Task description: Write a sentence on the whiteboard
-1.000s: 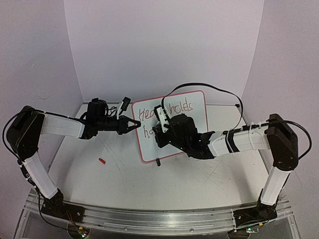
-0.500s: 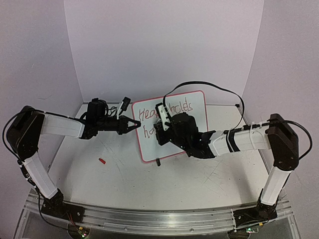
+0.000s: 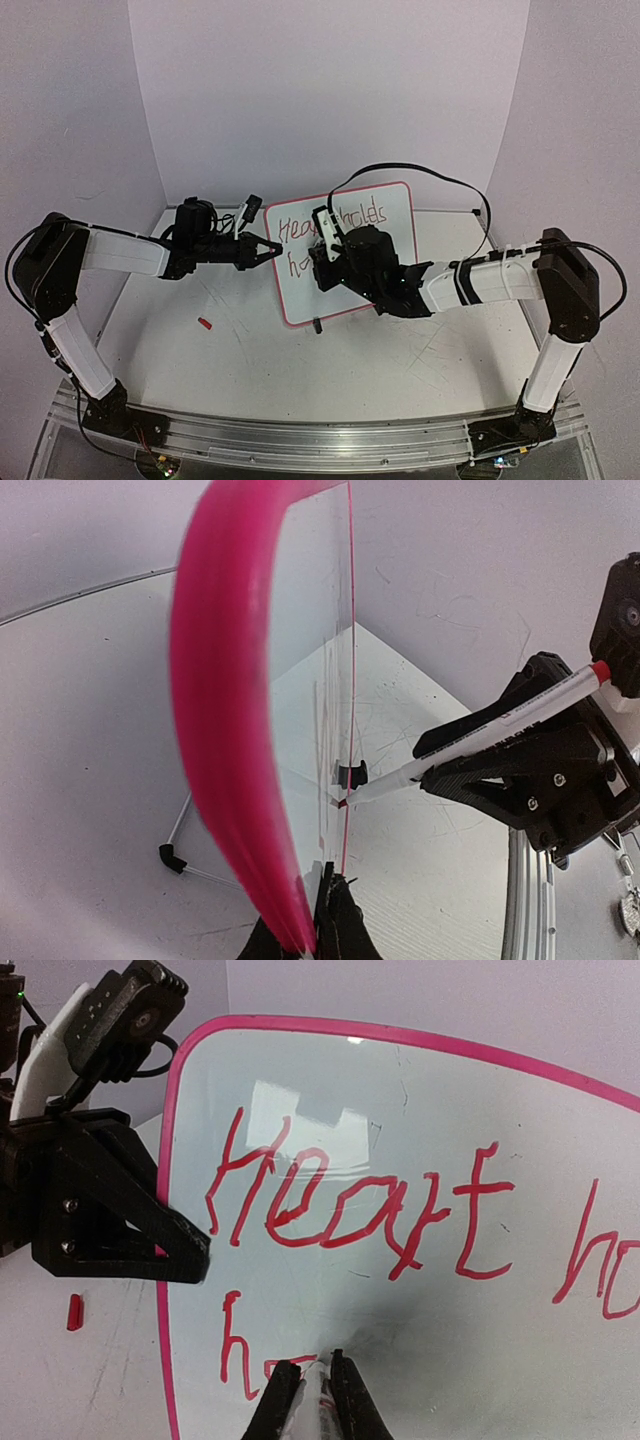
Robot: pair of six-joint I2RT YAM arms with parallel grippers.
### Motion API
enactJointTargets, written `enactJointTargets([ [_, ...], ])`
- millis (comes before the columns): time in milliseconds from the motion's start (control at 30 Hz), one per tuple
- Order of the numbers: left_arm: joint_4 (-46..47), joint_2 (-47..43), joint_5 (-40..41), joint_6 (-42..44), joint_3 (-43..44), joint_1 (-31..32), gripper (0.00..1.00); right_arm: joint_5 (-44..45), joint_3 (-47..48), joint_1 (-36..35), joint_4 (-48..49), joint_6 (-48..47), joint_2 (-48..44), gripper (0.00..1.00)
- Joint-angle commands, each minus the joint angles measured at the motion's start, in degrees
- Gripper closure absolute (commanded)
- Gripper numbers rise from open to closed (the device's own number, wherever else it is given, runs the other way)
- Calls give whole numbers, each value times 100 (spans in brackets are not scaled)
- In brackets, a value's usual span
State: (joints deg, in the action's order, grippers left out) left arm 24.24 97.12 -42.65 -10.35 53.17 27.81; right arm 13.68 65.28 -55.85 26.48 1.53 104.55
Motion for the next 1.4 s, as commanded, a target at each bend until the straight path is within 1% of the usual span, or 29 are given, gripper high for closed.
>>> enactJointTargets([
  [0,-254,53,864,812,106,-78,100,-16,82,147,17,109,-86,100],
  [300,-251,67,853,802,117,-80,100,-156,-125,148,-201,178,-98,100],
  [600,-262,79,848,798,122,-82,100,44,-233,149,-294,156,-252,100],
  [733,-262,67,863,805,106,-78,100,176,-335,150,-211,48,-545,100],
  [833,-266,69,863,801,104,-79,100,-148,-418,154,11,-45,-906,100],
  [1000,-270,76,858,808,131,-82,100,-545,-195,342,4,85,-636,100],
  [1367,-279,70,851,818,128,-85,100,-776,124,346,100,-48,-296,100],
])
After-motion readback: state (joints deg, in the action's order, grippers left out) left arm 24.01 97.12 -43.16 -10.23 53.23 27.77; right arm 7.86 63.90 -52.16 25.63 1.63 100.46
